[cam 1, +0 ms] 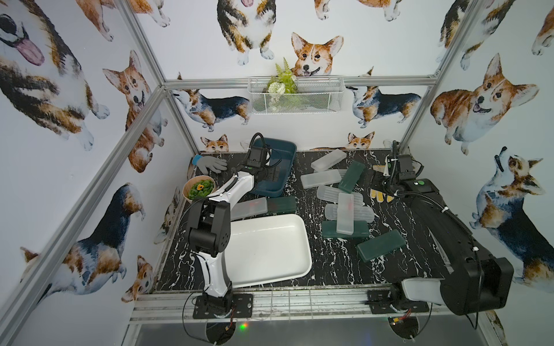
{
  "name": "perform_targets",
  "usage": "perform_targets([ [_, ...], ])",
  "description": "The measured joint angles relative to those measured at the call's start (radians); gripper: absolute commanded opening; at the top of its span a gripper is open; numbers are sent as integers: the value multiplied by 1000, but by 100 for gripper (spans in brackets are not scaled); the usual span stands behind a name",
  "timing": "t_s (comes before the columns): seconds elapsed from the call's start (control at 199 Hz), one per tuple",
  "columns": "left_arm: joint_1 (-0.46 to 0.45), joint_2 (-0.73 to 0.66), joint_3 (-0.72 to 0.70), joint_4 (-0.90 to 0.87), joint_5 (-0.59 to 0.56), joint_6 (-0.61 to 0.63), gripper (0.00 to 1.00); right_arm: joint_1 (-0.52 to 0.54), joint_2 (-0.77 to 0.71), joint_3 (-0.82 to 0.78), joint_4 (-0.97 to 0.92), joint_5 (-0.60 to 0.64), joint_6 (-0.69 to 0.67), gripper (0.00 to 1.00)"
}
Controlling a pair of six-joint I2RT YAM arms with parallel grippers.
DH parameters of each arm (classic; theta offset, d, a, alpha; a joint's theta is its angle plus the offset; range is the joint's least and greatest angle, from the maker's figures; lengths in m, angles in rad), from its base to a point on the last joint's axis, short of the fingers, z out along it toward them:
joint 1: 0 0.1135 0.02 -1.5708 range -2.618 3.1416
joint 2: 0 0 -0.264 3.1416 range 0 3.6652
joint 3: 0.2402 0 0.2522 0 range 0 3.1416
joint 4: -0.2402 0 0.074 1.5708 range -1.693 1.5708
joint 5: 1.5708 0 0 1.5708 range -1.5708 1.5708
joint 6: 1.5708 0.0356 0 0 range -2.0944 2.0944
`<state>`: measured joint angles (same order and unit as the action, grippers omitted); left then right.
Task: Place the pencil cases by color into the storage box
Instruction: Adjust the storage box at the center of the board.
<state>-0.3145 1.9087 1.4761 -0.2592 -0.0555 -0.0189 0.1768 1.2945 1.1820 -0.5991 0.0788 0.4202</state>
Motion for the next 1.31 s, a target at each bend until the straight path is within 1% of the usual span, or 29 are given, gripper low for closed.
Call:
perform_targets([
  [0.16, -11, 57, 34, -29, 16, -1, 95, 13, -29, -7, -27, -11, 3, 99],
  [0.386, -45, 100, 39, -68, 48, -12, 95, 47, -19, 10, -67, -26, 4, 98],
  [0.581, -51, 108, 28, -76, 83, -30, 95, 85, -4, 12, -83, -26, 14, 98],
  [0.672, -59, 111, 27, -76, 121, -32, 94, 96, 5, 12, -84, -26, 24, 98],
  [1.043, -107, 118, 43, -77, 240, -62, 94, 98, 39, 12, -84, -27, 47, 98],
  [1.313, -167, 118, 46, -79, 284, -81, 94, 104, 74, 16, -85, -31, 48, 98],
])
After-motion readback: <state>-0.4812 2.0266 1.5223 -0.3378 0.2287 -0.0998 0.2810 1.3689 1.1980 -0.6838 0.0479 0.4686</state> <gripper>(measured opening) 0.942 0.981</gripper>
